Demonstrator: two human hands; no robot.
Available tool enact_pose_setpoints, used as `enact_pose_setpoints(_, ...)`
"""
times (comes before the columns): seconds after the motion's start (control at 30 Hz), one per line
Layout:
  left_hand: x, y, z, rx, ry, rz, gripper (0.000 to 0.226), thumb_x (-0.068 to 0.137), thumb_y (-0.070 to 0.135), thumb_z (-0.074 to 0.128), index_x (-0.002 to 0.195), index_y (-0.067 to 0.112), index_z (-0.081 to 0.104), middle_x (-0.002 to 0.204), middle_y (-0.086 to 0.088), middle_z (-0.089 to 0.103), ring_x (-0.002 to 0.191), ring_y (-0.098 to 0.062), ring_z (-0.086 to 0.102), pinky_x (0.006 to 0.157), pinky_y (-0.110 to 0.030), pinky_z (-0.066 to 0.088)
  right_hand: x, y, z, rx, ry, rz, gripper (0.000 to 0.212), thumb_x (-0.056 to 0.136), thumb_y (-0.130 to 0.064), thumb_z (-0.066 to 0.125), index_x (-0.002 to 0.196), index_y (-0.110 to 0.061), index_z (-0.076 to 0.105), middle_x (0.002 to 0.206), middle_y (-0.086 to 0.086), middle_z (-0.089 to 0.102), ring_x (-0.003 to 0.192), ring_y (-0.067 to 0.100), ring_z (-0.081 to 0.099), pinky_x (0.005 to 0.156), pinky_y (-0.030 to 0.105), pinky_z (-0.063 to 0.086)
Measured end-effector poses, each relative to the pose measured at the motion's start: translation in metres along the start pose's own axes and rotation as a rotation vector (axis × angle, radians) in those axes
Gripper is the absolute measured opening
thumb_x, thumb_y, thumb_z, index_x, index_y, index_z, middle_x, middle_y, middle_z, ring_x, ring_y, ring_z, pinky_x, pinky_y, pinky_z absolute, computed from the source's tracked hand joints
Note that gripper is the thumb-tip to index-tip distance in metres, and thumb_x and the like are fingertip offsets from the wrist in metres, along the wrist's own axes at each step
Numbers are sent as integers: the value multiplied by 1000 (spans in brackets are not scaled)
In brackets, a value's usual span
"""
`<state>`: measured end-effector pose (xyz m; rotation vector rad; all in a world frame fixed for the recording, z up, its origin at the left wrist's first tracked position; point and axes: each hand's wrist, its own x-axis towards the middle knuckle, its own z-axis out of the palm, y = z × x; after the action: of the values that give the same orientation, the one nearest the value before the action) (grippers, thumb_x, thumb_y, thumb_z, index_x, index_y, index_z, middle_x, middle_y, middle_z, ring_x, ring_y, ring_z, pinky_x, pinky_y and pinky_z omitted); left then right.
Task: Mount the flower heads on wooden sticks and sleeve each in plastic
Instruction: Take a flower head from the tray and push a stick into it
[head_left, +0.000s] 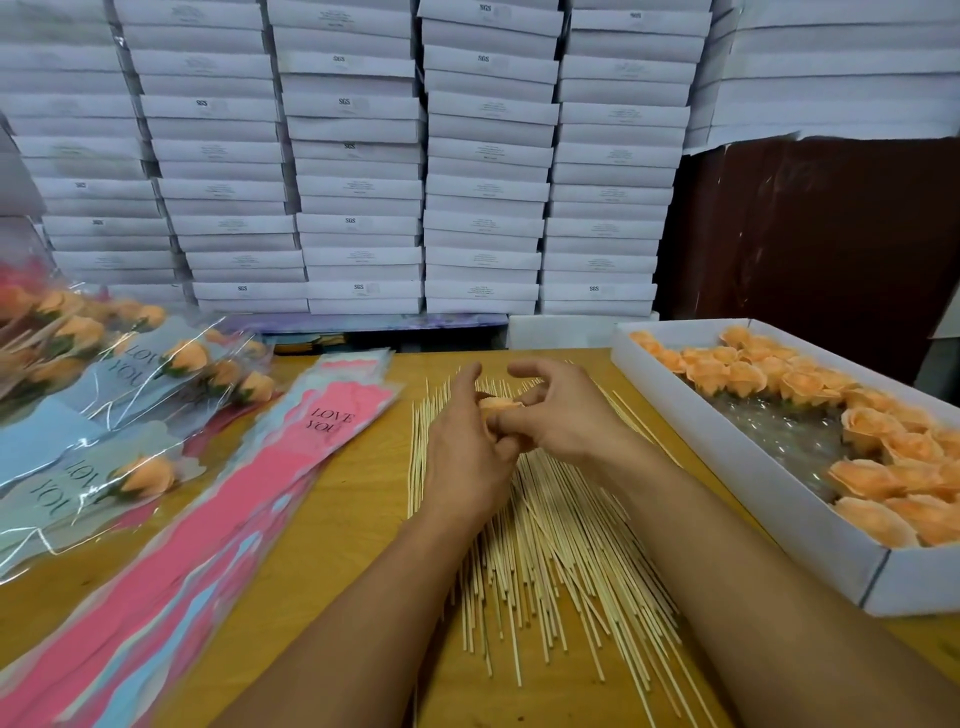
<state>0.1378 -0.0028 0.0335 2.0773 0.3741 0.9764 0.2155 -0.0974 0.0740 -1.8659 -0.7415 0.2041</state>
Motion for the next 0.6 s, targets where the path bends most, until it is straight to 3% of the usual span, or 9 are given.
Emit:
enact_pose_setpoints(0.03,0,1,0,-9,-6,-36,84,79,14,79,151,20,35,110,7,56,100,-13,60,84,-21,45,0,3,-2,40,25,16,73,73,-14,85,139,-18,55,94,0,61,89,19,68,76,33,56)
enact_pose_setpoints(0.1,0,0,1,-12,-40,-73,77,79,30,82,144,23,42,112,7,59,97,-14,62,79,-23,48,1,9,-3,116,55,52,65,74,-11,83,134,-15,58,90,2,63,84,18,69,73,32,56)
enact_pose_setpoints(0.2,-1,-2,3,39,-47,-30,25,84,35,77,101,24,62,83,9,66,73,-9,63,59,-22,48,0,16,-6,361,10,153,42,83,-9,79,122,-9,63,98,12,71,76,19,74,63,29,58)
enact_pose_setpoints(0.27,1,-4,2,28,-22,-51,23,88,39,72,92,18,64,75,4,66,67,-15,64,58,-35,53,-1,18,-10,464,12,183,18,94,-18,70,107,-6,68,88,10,71,64,14,69,55,26,55)
enact_pose_setpoints(0.33,3,-3,0,-17,1,-137,29,92,42,68,104,16,64,79,-1,69,66,-20,68,63,-43,58,-1,25,-15,204,105,128,20,100,-23,60,95,-7,72,74,3,68,55,9,61,50,24,48)
enact_pose_setpoints(0.43,5,-3,-2,-214,26,-289,41,97,38,62,132,23,47,87,-2,72,60,-11,71,53,-32,58,-4,31,-12,-489,106,6,34,98,-32,64,72,-10,71,63,-4,64,56,10,59,52,25,41)
enact_pose_setpoints(0.6,9,-2,-2,-389,42,-411,35,100,36,58,130,23,44,79,-8,71,41,-12,57,39,-22,44,-2,27,10,-782,32,66,55,84,-64,69,63,-18,48,62,-1,50,55,19,48,48,31,29)
